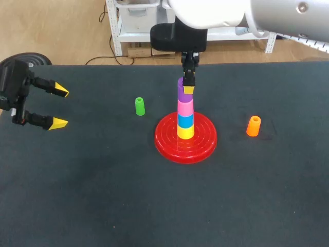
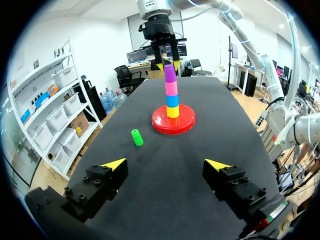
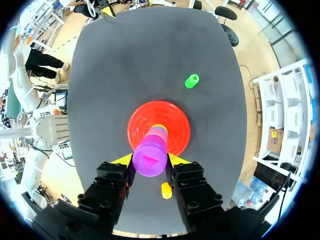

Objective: Pick up and stack the cylinders on the red base in this order: pink,purple,orange,green

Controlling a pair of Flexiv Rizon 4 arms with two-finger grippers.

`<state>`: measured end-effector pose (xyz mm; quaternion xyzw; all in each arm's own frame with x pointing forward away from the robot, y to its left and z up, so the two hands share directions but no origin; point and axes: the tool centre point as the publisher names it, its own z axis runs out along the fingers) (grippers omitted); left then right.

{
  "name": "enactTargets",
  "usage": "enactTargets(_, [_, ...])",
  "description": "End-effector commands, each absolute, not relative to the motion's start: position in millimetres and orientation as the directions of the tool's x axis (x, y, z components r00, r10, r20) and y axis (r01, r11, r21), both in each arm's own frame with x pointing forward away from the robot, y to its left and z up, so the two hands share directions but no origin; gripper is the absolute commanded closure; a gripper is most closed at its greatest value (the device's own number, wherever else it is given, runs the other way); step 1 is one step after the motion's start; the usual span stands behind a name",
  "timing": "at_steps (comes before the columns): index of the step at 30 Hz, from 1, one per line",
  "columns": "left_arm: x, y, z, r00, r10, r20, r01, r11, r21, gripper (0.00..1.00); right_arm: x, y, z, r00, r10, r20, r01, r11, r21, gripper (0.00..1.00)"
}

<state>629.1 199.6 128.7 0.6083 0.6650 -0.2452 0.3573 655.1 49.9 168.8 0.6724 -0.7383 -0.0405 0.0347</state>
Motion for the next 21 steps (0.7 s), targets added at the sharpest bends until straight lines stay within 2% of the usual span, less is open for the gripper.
enactTargets(1, [628,200,128,-0.002,0.632,-0.775,0.984,0.141,0.113,0.0,652,48,161,-0.097,-0.995,-0.012,-0.99,0.095,0.109,1.0])
enactTargets(21, [628,200,128,-0.002,0.632,-0.775,0.984,0.141,0.113,0.0,650,42,149,-0.107,-0.993,-0.044,-0.988,0.102,0.115,1.0])
